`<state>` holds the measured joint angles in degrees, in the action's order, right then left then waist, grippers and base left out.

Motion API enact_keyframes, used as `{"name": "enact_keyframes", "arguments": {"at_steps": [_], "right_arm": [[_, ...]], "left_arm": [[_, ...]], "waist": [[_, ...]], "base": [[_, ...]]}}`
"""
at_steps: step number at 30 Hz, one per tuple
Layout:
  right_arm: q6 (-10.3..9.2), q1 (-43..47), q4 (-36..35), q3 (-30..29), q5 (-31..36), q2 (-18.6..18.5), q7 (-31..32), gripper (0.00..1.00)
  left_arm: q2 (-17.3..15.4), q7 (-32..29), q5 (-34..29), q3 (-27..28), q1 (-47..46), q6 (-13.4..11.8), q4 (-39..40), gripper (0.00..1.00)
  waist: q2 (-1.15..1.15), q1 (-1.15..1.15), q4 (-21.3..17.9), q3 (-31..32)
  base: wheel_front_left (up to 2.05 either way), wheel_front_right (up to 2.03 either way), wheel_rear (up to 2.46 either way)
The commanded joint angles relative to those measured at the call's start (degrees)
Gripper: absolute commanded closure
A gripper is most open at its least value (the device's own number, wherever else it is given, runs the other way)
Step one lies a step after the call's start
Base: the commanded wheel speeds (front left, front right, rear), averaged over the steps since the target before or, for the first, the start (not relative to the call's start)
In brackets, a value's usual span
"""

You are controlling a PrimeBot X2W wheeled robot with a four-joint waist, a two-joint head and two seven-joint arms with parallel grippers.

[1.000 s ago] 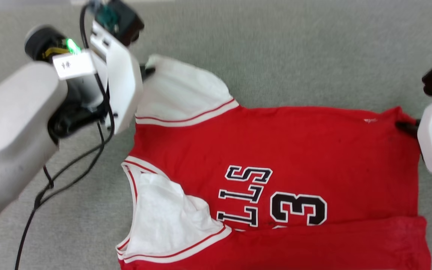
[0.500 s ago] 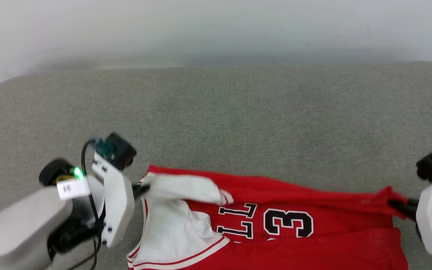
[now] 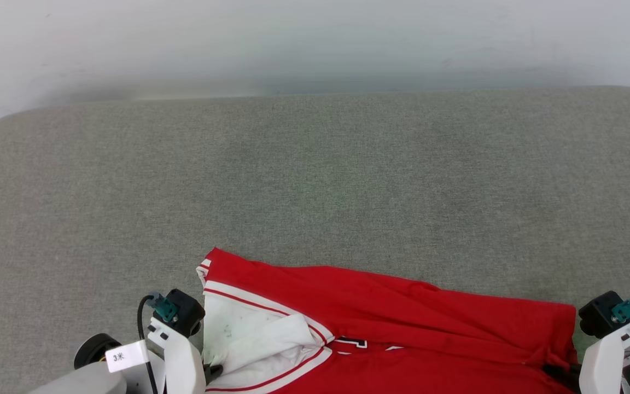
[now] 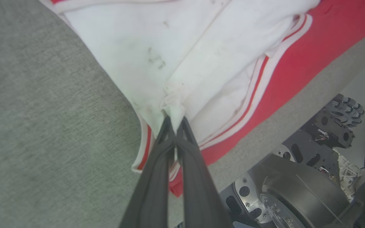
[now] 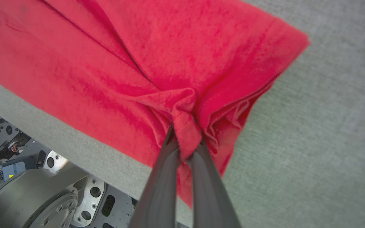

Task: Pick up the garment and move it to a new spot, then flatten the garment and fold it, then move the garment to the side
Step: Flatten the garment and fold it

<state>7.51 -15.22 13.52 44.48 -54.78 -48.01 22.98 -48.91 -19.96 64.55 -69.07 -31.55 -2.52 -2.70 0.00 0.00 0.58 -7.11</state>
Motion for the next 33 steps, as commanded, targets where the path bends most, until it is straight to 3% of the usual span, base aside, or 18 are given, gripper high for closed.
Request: {"name": "enact_keyframes", "arguments": {"at_steps": [1,4,5,6,11,20,27,33], "right_arm": [[-0.04,0.71,1.26,0.53,0.33,0.86,-0.38,1.00],[-0.04,0.55,1.96,0.05,0.04,1.30,-1.62,0.99],[-0.05,0.24,2.03,-0.39,0.16,1.21,-2.34,0.53],[-0.04,-0.01,1.77,-0.61,0.34,0.99,-2.99,0.00],[-0.04,0.01,-1.93,-3.27,-0.60,-1.42,-6.02,0.00],[-0.04,3.52,-5.44,-14.34,-5.01,-5.92,-7.45,0.00],[-0.03,8.43,-1.96,-19.64,-13.38,-5.01,-1.69,0.00],[-0.03,11.44,0.55,-20.42,-17.30,-2.69,1.98,0.00]], "left_arm": [[0.78,0.64,0.24,-0.18,1.04,0.61,-1.47,1.00],[1.31,2.16,0.27,0.36,1.37,0.54,-2.59,0.96],[1.43,3.51,-0.10,0.84,1.49,0.18,-2.86,0.15],[1.51,5.04,-0.37,1.38,1.75,-0.27,-3.04,0.00],[0.81,13.52,-1.77,4.33,3.51,-3.88,-1.53,0.00],[1.62,32.64,-6.31,12.23,7.58,-16.34,0.87,0.00],[5.67,35.21,-14.04,21.17,11.38,-23.39,1.91,0.00],[11.40,35.18,-24.49,31.30,17.72,-24.82,3.71,0.00]], "waist": [[0.00,0.00,-0.15,0.06],[0.00,0.00,-0.30,0.50],[0.00,0.00,-0.43,0.92],[0.00,0.00,-0.55,1.37],[0.00,0.00,-0.94,3.78],[0.00,0.00,-0.54,4.75],[0.00,0.00,0.85,3.65],[0.00,0.00,2.19,1.88]], "base": [[0.00,0.00,0.00],[0.00,0.00,0.00],[0.00,0.00,0.00],[0.00,0.00,0.00],[0.00,0.00,0.00],[0.00,0.00,0.00],[0.00,0.00,0.00],[0.00,0.00,0.00]]}}
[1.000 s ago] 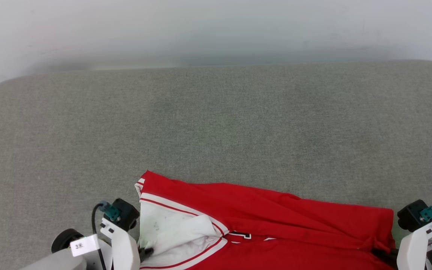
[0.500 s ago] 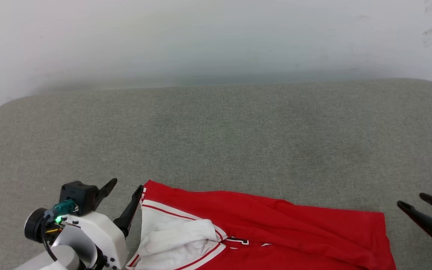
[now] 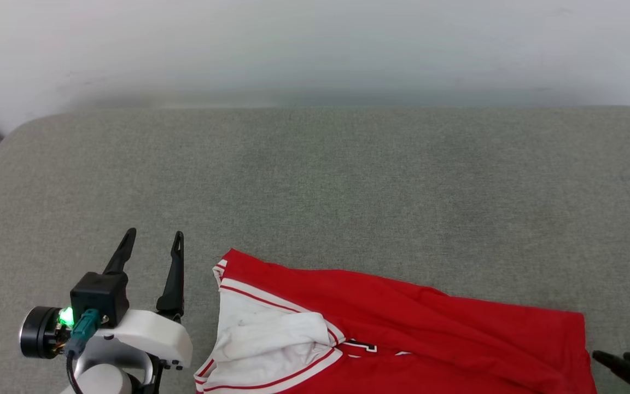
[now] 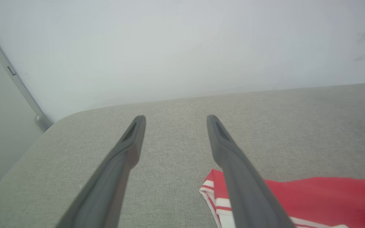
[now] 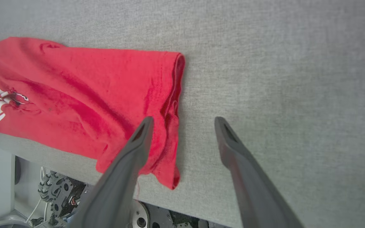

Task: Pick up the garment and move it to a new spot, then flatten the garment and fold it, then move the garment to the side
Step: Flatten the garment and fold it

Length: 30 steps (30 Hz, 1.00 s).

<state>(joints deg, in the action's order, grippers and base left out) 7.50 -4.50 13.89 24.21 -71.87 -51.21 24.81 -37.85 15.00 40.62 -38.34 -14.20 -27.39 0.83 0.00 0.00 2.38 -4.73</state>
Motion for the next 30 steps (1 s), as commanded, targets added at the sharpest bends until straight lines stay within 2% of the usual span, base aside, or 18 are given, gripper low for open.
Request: {"name": "enact_keyframes", "arguments": {"at_steps": [1,7,15,20,21,22,23,30], "right_arm": [[-0.02,0.97,0.58,-0.05,-0.35,0.98,0.42,0.00],[-0.02,0.18,2.25,0.99,-1.82,4.94,2.23,0.00],[0.07,-1.45,3.17,5.97,-2.74,11.74,5.12,0.00],[0.08,-2.97,3.12,7.80,-2.67,13.30,4.96,0.00],[0.07,-3.57,3.31,7.85,-2.50,13.31,4.56,0.53],[0.07,-4.07,3.39,7.89,-2.70,13.43,4.41,0.85],[0.08,-4.45,3.35,7.77,-2.89,13.39,4.00,1.00],[-0.03,-6.84,2.58,6.60,-2.92,9.40,1.85,1.00]], "left_arm": [[1.40,0.22,-2.12,2.02,1.41,0.29,0.28,0.00],[7.72,0.18,-10.61,9.90,5.98,2.47,0.62,0.00],[14.91,0.19,-19.62,16.67,9.84,6.80,0.11,0.00],[18.75,0.19,-24.02,20.91,11.25,9.32,-0.49,0.00],[19.50,0.19,-24.77,21.87,11.52,9.65,-0.46,0.00],[20.20,0.19,-25.51,22.62,11.82,10.15,-0.44,0.00],[20.83,0.19,-26.22,23.56,12.13,10.61,-0.47,0.00],[24.46,0.19,-30.41,28.21,14.31,13.56,-0.49,0.00]], "waist": [[0.00,0.00,0.61,-0.83],[0.00,0.00,1.79,-3.03],[0.00,0.00,2.93,-5.05],[0.00,0.00,3.03,-5.47],[0.00,0.00,2.99,-5.43],[0.00,0.00,2.94,-5.35],[0.00,0.00,2.88,-5.25],[0.00,0.00,2.15,-3.84]], "base": [[0.00,0.00,0.00],[0.00,0.00,0.00],[0.00,0.00,0.00],[0.00,0.00,0.00],[0.00,0.00,0.00],[0.00,0.00,0.00],[0.00,0.00,0.00],[0.00,0.00,0.00]]}}
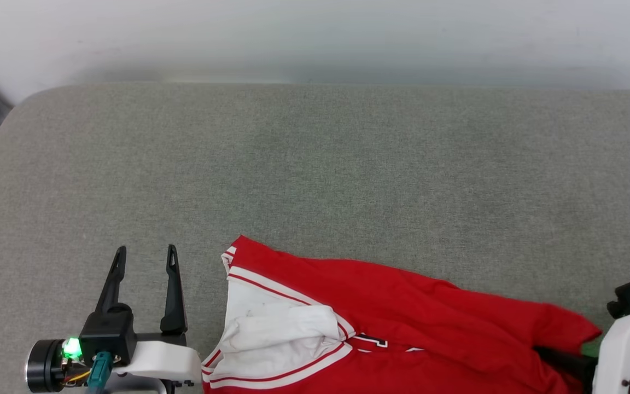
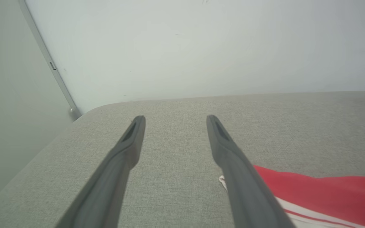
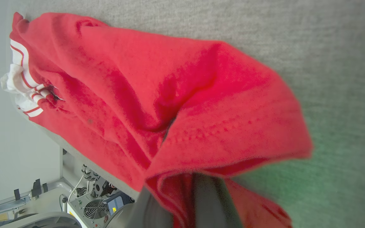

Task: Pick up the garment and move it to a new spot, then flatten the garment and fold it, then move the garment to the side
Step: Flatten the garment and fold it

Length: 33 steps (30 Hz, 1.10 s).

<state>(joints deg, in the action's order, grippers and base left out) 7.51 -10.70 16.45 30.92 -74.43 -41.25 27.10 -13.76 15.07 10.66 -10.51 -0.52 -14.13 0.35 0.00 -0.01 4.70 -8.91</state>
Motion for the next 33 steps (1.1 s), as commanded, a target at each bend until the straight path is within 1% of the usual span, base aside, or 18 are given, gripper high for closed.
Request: {"name": "enact_keyframes", "arguments": {"at_steps": [1,4,7,11,15,18,21,26,29,32,33], "right_arm": [[-0.04,-0.91,-0.03,-0.36,-0.41,-1.24,-0.68,1.00],[-0.03,-1.01,0.23,-1.04,-0.76,-3.25,-1.33,1.00],[-0.04,-0.66,1.19,-2.19,-0.91,-6.04,-1.88,1.00],[-0.04,0.18,4.20,-3.76,-0.69,-9.46,-2.17,1.00],[-0.03,0.14,6.51,-4.47,-0.16,-10.81,-1.44,1.00],[-0.03,0.16,5.06,-4.23,0.39,-11.34,-0.53,1.00],[-0.03,0.19,1.54,-3.96,0.72,-11.48,0.75,1.00],[-0.02,-0.79,-8.27,-2.91,1.97,-10.67,4.10,1.00],[-0.02,-2.50,-13.47,-2.26,3.02,-7.89,6.17,1.00],[-0.02,-5.16,-17.22,-0.24,5.54,-4.71,9.27,1.00],[-0.02,-5.16,-17.22,-0.24,5.54,-4.71,9.27,1.00]], "left_arm": [[0.83,0.13,-0.96,0.96,0.91,0.64,-0.04,0.00],[1.88,0.13,-2.50,2.23,1.75,1.74,-0.10,0.00],[2.80,0.13,-3.72,3.15,2.27,2.79,-0.17,0.00],[3.74,0.13,-5.19,4.08,2.92,4.01,-0.24,0.00],[4.66,0.13,-6.26,4.78,3.97,4.88,-0.51,0.00],[5.11,0.13,-6.87,5.24,4.49,5.35,-0.60,0.00],[5.58,0.13,-7.37,5.62,5.21,5.89,-0.83,0.00],[6.20,0.13,-7.79,6.23,5.77,6.62,-1.03,0.00],[6.58,0.13,-8.01,6.35,5.79,7.00,-1.06,0.00],[6.94,0.13,-8.40,6.36,5.39,7.35,-1.07,0.00],[6.94,0.13,-8.40,6.36,5.39,7.35,-1.07,0.00]], "waist": [[0.00,0.01,-0.26,0.64],[0.00,0.01,-0.50,1.43],[0.00,0.01,-0.65,2.18],[0.00,0.01,-0.95,2.95],[0.00,0.01,-1.33,3.73],[0.00,0.01,-1.68,4.50],[0.00,0.01,-1.90,5.24],[0.00,0.01,-2.05,5.90],[0.00,0.01,-2.01,5.90],[0.00,0.01,-1.75,5.60],[0.00,0.01,-1.75,5.60]], "base": [[0.00,0.00,0.00],[0.00,0.00,0.00],[0.00,0.00,0.00],[0.00,0.00,0.00],[0.00,0.00,0.00],[0.00,0.00,0.00],[0.00,0.00,0.00],[0.00,0.00,0.00],[0.00,0.00,0.00],[0.00,0.00,0.00],[0.00,0.00,0.00]]}}
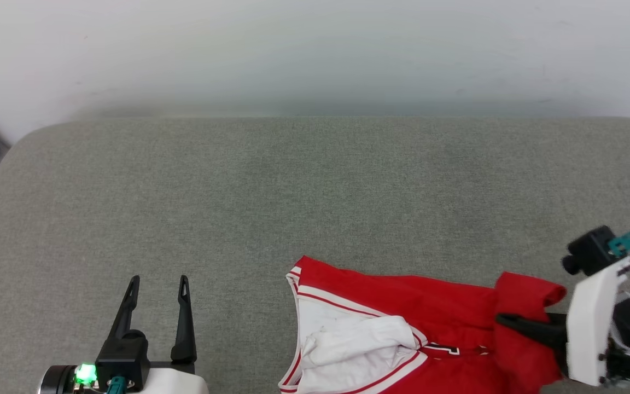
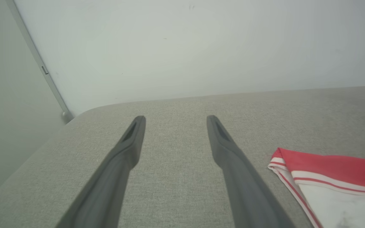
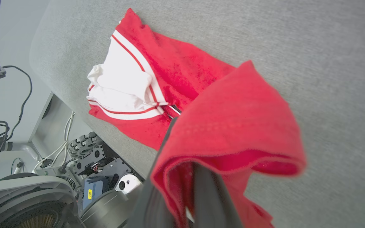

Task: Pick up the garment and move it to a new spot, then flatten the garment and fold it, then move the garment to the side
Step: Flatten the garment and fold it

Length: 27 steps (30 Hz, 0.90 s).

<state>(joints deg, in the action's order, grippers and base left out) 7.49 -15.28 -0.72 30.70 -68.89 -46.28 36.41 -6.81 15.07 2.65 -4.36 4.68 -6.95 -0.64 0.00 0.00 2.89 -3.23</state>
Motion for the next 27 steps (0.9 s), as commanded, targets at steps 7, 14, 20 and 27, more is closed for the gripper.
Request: {"name": "enact_keyframes", "arguments": {"at_steps": [7,14,20,27], "right_arm": [[0.00,-9.21,0.03,6.64,7.16,11.21,6.07,1.00],[0.00,-16.62,7.21,14.19,13.10,21.00,6.80,1.00],[0.00,-20.92,17.00,19.75,16.99,26.41,3.68,1.00],[-0.01,-21.77,26.21,26.97,18.57,28.60,-0.87,1.00]], "left_arm": [[0.91,0.13,-0.34,0.52,-1.13,0.84,0.06,0.00],[1.54,0.13,-0.40,0.98,-2.52,1.29,0.00,0.00],[2.27,0.13,-0.73,0.65,-4.16,1.76,-0.07,0.00],[2.81,0.13,-0.90,0.84,-5.08,1.79,-0.42,0.00]], "waist": [[0.00,0.00,1.46,-1.68],[0.00,0.00,2.83,-4.39],[0.00,0.00,4.03,-6.77],[0.00,0.00,4.20,-8.00]], "base": [[0.00,0.00,0.00],[0.00,0.00,0.00],[0.00,0.00,0.00],[0.00,0.00,0.00]]}}
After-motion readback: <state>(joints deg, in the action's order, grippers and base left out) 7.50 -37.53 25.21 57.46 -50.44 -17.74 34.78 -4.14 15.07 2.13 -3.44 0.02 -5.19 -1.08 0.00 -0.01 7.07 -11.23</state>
